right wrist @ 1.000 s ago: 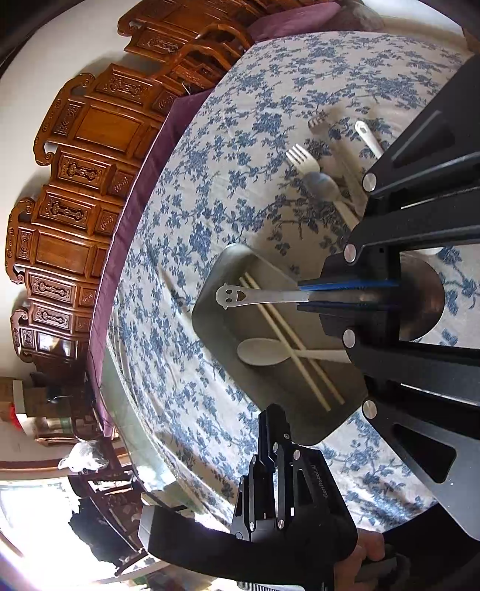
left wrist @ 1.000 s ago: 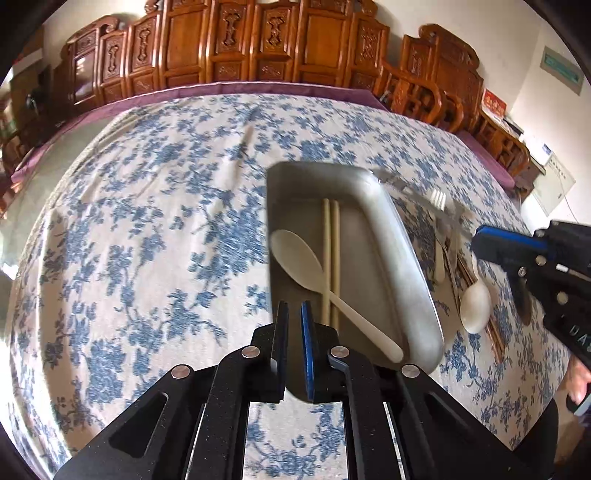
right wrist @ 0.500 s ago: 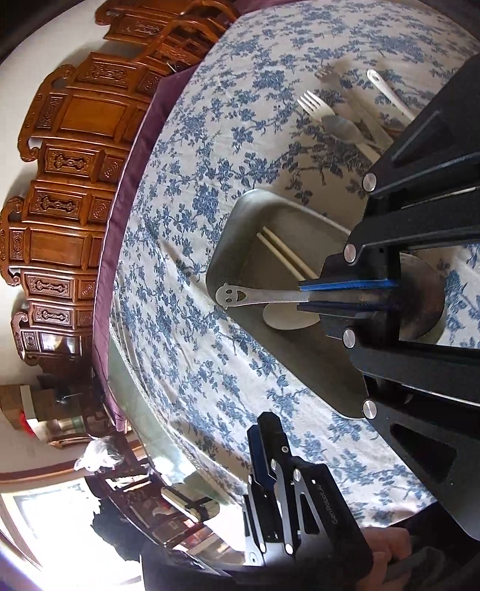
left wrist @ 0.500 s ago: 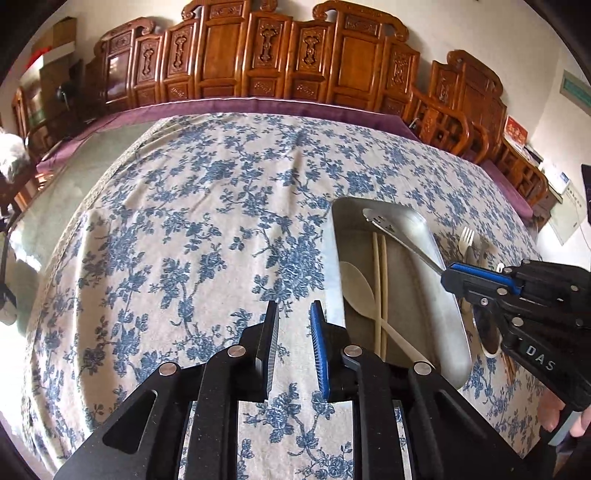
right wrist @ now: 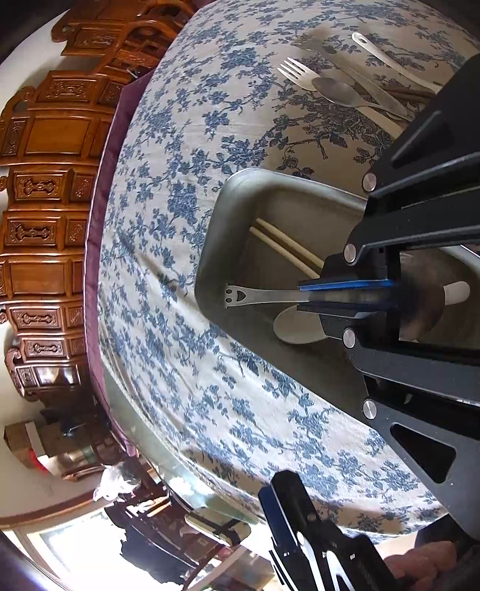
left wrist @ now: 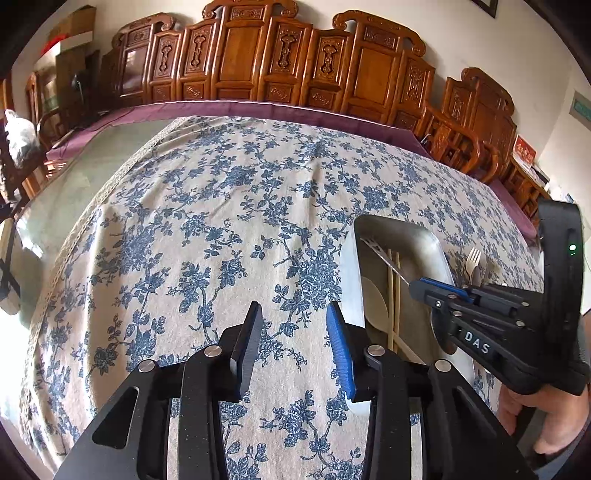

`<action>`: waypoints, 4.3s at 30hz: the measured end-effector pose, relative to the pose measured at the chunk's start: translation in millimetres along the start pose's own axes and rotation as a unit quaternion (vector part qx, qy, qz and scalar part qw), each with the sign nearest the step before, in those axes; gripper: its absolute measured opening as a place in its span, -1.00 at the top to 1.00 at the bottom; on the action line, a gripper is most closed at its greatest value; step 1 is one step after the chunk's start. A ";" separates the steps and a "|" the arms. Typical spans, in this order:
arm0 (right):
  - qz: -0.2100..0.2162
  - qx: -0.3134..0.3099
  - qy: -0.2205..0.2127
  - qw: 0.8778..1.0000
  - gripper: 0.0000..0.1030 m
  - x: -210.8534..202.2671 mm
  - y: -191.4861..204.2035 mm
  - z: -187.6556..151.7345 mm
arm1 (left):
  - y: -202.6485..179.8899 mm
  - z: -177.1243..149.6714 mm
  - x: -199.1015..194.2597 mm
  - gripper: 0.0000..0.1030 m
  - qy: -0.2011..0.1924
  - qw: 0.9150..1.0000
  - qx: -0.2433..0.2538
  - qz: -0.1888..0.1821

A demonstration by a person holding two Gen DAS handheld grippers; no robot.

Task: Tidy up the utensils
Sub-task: 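Lower the smiley-face metal spoon into the tray and open the right gripper, then grasp the white ladle handle with the right gripper, then grasp the metal spoon with the left gripper while the right gripper holds the white ladle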

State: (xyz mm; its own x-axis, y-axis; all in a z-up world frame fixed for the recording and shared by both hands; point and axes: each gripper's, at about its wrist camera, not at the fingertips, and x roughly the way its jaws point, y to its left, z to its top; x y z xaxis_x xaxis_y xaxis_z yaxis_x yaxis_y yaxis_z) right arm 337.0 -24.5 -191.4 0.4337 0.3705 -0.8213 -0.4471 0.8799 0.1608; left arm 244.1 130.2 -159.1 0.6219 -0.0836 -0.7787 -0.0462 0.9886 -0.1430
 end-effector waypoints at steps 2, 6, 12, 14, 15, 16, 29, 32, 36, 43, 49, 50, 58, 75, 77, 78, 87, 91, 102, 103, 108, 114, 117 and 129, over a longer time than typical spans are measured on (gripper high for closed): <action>-0.005 0.004 0.004 1.000 0.86 5.4 -2.7 -1.5 | 0.6 0.1 -0.3 0.13 -0.002 1.000 -0.002 0.002; -0.001 0.013 0.013 1.000 0.86 14.3 -6.4 -5.0 | 0.2 0.6 -0.1 0.04 -0.001 1.000 -0.003 0.003; 0.030 0.004 0.014 0.999 0.86 14.8 -0.7 -10.0 | -0.5 0.4 0.2 0.04 -0.002 1.000 -0.003 0.004; 0.033 0.001 0.013 0.999 0.85 12.3 1.4 -10.7 | -0.9 0.2 1.0 0.04 0.000 1.000 -0.001 0.006; 0.034 0.000 0.012 0.999 0.85 10.9 2.0 -10.9 | -1.3 -0.1 1.0 0.04 0.000 1.000 0.000 0.006; 0.036 -0.002 0.011 0.999 0.84 8.9 2.3 -11.6 | -1.7 -0.2 0.7 0.04 0.000 1.000 0.001 0.006; 0.031 -0.029 -0.038 0.998 0.84 -58.1 -17.5 -26.9 | -28.9 -8.3 -11.0 -0.37 -0.018 0.999 0.034 -0.007; 0.014 -0.029 -0.053 0.998 0.84 -86.2 -36.9 -38.3 | -41.0 -13.8 -16.0 -0.43 -0.021 0.999 0.044 -0.016; -0.027 -0.019 -0.062 0.998 0.63 -118.1 -73.4 -55.2 | -58.0 -21.0 -22.4 -0.43 -0.019 0.998 0.053 -0.034; -0.069 0.032 -0.053 0.996 -0.02 -139.4 -135.8 -86.0 | -88.2 -29.9 -38.6 -0.43 -0.032 0.996 0.066 -0.046; -0.054 0.059 -0.033 0.996 -0.16 -113.5 -154.4 -108.1 | -103.5 -34.9 -44.3 -0.43 -0.039 0.996 0.065 -0.046; -0.046 0.062 -0.028 0.997 -0.16 -105.7 -154.8 -111.9 | -106.7 -35.9 -44.6 -0.43 -0.039 0.996 0.065 -0.046; -0.009 0.090 -0.006 0.996 -0.17 -59.1 -157.4 -122.9 | -128.4 -45.9 -47.0 -0.43 -0.032 0.996 0.076 -0.041; 0.065 0.134 -0.032 0.988 0.66 -69.2 -173.9 -124.8 | -171.8 -52.2 -49.2 -0.43 -0.026 0.994 0.103 -0.019; 0.077 0.141 -0.037 0.986 0.76 -76.5 -178.9 -123.2 | -180.7 -53.5 -45.2 -0.43 -0.022 0.994 0.109 -0.016; 0.079 0.142 -0.040 0.986 0.80 -79.7 -180.7 -122.8 | -185.5 -54.4 -43.2 -0.43 -0.020 0.993 0.113 -0.015; 0.070 0.146 -0.074 0.984 0.81 -114.9 -212.7 -118.2 | -229.3 -61.9 -5.3 -0.43 0.013 0.990 0.139 -0.029; 0.058 0.148 -0.077 0.984 0.81 -118.7 -228.2 -117.9 | -243.8 -63.3 22.3 -0.25 0.036 0.989 0.136 -0.037; 0.037 0.133 -0.078 0.987 0.81 -118.4 -238.1 -112.6 | -262.8 -57.8 88.7 0.41 0.084 0.990 0.106 -0.039; 0.039 0.132 -0.079 0.987 0.81 -119.0 -237.9 -112.3 | -264.3 -57.3 93.3 0.44 0.088 0.990 0.106 -0.035; 0.045 0.131 -0.085 0.987 0.81 -123.4 -235.9 -110.2 | -268.0 -56.9 105.4 0.52 0.099 0.989 0.104 -0.026; 0.048 0.128 -0.085 0.987 0.80 -124.4 -232.7 -109.8 | -272.5 -53.6 108.3 0.65 0.094 0.988 0.122 0.001; 0.048 0.128 -0.085 0.987 0.80 -124.4 -232.0 -109.7 | -272.3 -52.1 110.3 0.76 0.094 0.987 0.128 0.006; 0.044 0.121 -0.082 0.988 0.80 -123.4 -228.0 -109.7 | -267.5 -53.1 106.1 0.91 0.101 0.986 0.132 0.000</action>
State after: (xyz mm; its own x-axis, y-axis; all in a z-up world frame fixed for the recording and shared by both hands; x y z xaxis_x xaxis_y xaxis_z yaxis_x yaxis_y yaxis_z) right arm 299.7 -303.5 -186.7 0.5314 0.4753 -0.7012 -0.2980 0.8797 0.3705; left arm 281.0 -149.8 -235.9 0.4521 -0.0809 -0.8883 0.1756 0.9845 -0.0003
